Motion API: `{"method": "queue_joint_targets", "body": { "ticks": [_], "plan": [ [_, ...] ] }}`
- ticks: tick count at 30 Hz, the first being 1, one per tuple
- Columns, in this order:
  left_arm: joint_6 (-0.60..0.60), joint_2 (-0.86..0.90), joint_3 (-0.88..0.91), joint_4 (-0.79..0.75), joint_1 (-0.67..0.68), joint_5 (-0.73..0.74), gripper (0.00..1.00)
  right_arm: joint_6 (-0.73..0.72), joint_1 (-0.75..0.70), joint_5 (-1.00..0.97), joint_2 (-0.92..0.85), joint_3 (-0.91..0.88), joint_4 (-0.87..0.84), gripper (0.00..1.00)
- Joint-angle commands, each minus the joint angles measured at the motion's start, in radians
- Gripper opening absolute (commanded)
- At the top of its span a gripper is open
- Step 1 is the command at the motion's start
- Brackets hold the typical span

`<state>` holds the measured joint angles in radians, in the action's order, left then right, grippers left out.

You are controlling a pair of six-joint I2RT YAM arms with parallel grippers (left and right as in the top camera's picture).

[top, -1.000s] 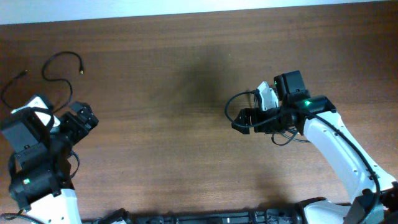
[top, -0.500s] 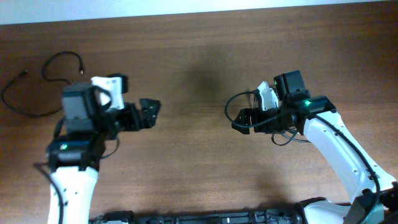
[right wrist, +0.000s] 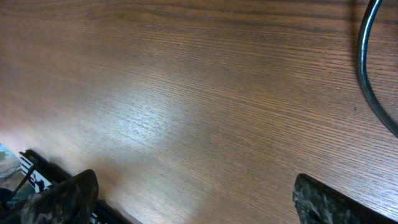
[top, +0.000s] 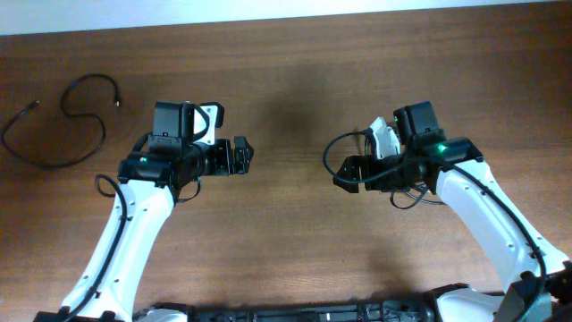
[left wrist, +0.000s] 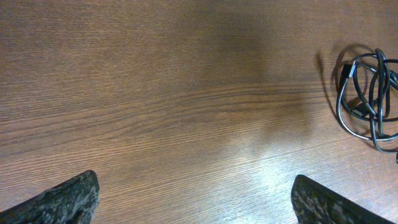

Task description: Untangle cables

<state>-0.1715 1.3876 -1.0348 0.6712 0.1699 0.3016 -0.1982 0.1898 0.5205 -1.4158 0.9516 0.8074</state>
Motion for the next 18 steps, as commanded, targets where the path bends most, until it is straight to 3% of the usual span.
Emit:
{"method": "queue_joint_targets", "body": {
  "ticks": [1, 18],
  "plan": [
    [0.02, 0.005, 0.003, 0.0, 0.002, -0.01, 0.99, 0.011, 0.006, -0.01, -0.005, 0.002, -0.003, 0.99],
    [0.02, 0.005, 0.003, -0.063, 0.002, -0.037, 0.99, 0.011, 0.006, -0.01, -0.005, 0.002, -0.003, 0.99]
  ]
}}
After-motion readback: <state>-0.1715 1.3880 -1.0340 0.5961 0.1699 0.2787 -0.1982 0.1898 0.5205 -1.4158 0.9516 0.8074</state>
